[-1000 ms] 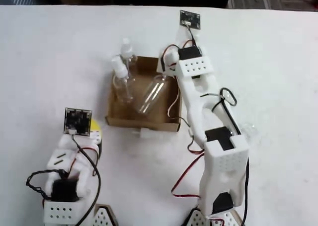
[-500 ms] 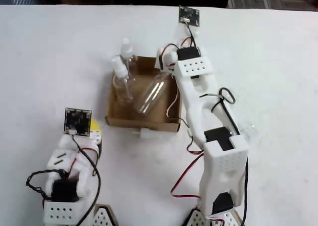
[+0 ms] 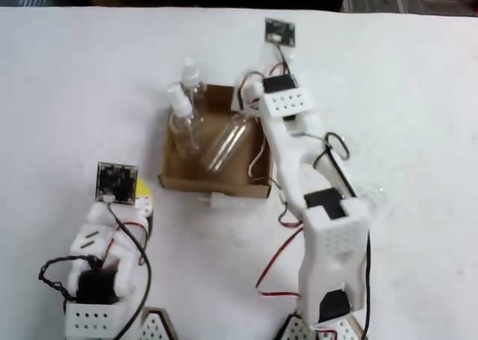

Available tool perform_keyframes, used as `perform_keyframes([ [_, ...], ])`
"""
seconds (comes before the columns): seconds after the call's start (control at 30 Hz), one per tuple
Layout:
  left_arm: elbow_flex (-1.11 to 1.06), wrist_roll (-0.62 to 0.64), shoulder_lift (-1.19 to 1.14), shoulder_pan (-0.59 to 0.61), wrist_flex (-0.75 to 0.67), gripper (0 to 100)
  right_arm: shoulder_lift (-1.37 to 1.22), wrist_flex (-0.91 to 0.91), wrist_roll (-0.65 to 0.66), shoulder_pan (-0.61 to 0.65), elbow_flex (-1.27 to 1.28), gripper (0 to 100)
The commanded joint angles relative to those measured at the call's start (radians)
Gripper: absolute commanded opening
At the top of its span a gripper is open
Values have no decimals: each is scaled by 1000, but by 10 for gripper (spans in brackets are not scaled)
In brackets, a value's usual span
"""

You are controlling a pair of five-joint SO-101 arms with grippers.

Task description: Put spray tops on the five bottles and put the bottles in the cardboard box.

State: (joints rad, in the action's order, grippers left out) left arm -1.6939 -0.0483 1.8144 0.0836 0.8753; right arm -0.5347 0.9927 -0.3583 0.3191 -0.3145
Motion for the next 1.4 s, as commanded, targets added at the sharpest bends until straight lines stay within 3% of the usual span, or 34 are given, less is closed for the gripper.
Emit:
perform_keyframes([
  [0.0, 2, -12, 15, 8, 3, 24, -2, -47, 3, 5, -15, 60],
  [0.1, 2, -12, 15, 8, 5, 24, -2, -70, 3, 4, -11, 10],
  [0.87, 2, -12, 15, 8, 5, 23, 99, 16, 9, -27, 3, 15],
  [1.37, 2, -12, 15, 8, 15, 24, 366, -82, 11, -36, 319, 15],
])
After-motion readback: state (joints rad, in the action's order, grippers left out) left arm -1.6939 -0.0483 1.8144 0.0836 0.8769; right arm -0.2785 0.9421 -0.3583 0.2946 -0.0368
